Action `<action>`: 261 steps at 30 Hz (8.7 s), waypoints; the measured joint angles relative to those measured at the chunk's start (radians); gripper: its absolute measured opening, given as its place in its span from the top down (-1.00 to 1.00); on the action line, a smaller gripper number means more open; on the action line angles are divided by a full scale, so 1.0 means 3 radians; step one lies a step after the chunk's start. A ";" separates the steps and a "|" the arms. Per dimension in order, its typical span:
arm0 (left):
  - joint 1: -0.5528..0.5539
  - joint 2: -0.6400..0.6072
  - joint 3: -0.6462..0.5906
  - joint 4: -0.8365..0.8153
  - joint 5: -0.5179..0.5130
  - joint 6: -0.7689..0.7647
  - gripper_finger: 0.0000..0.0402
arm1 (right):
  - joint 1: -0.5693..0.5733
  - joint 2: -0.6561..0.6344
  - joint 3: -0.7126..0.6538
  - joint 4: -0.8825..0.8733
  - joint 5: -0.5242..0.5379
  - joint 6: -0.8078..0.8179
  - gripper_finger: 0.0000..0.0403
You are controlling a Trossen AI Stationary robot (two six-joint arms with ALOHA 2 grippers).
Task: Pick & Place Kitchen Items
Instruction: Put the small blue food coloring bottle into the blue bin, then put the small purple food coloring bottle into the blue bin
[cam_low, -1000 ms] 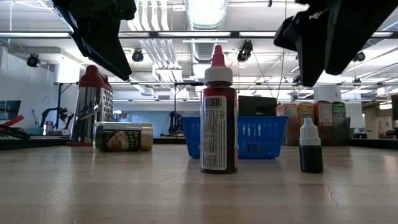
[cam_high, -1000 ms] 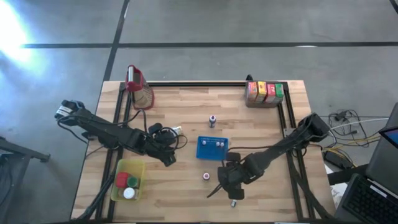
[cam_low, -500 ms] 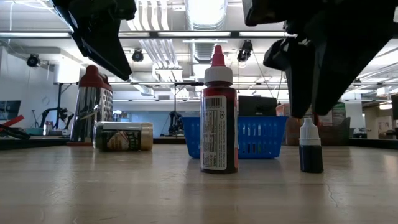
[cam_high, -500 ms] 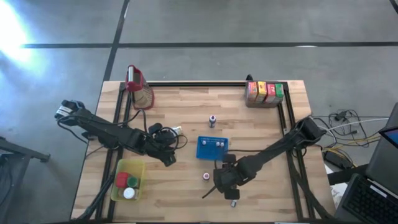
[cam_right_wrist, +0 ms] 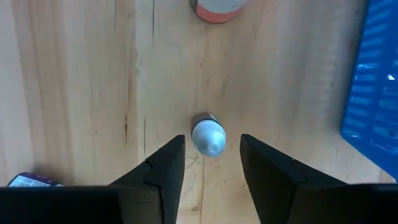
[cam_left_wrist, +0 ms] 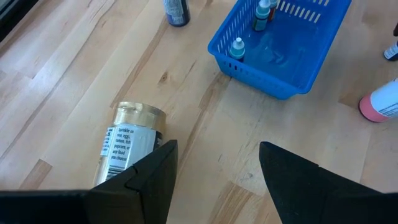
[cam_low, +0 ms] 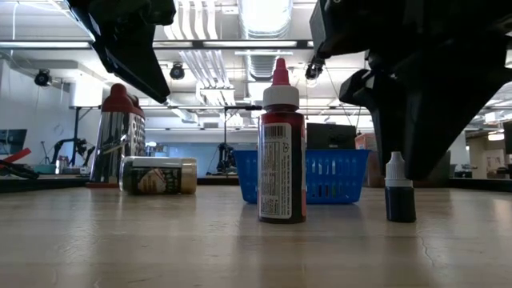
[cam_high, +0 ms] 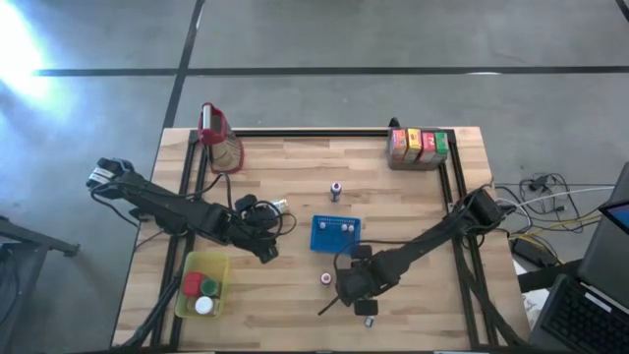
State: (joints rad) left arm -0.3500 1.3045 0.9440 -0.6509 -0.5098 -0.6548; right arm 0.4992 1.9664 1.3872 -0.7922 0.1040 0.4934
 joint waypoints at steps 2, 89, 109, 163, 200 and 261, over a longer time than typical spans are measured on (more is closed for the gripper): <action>-0.0001 0.0000 0.0000 0.0000 0.0000 0.0000 -0.15 | 0.0000 -0.0006 0.0000 0.0015 0.0000 0.0002 0.33; 0.0000 0.0000 0.0000 0.0001 0.0000 0.0000 -0.15 | -0.1209 -0.0112 0.0600 -0.0311 0.0261 -0.0513 0.76; 0.0000 0.0000 0.0000 0.0002 0.0000 0.0000 -0.15 | -0.1320 -0.0112 0.0104 0.0223 0.0258 -0.0687 0.74; 0.0000 0.0000 0.0000 0.0002 0.0000 0.0000 -0.15 | -0.1419 -0.0112 -0.0225 0.0845 0.0153 -0.0773 0.54; 0.0000 -0.0001 -0.0001 0.0022 0.0000 0.0000 -0.15 | -0.0051 -0.1222 -0.0219 0.0246 0.0268 -0.0578 0.96; -0.0001 -0.0001 -0.0001 0.0024 0.0000 0.0000 -0.15 | 0.0794 -0.1028 -0.1382 0.1205 -0.0098 -0.2325 0.54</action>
State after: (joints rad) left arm -0.3504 1.3041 0.9436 -0.6436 -0.5098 -0.6548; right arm 0.7375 1.6581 0.9726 -0.4306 0.0746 -0.2041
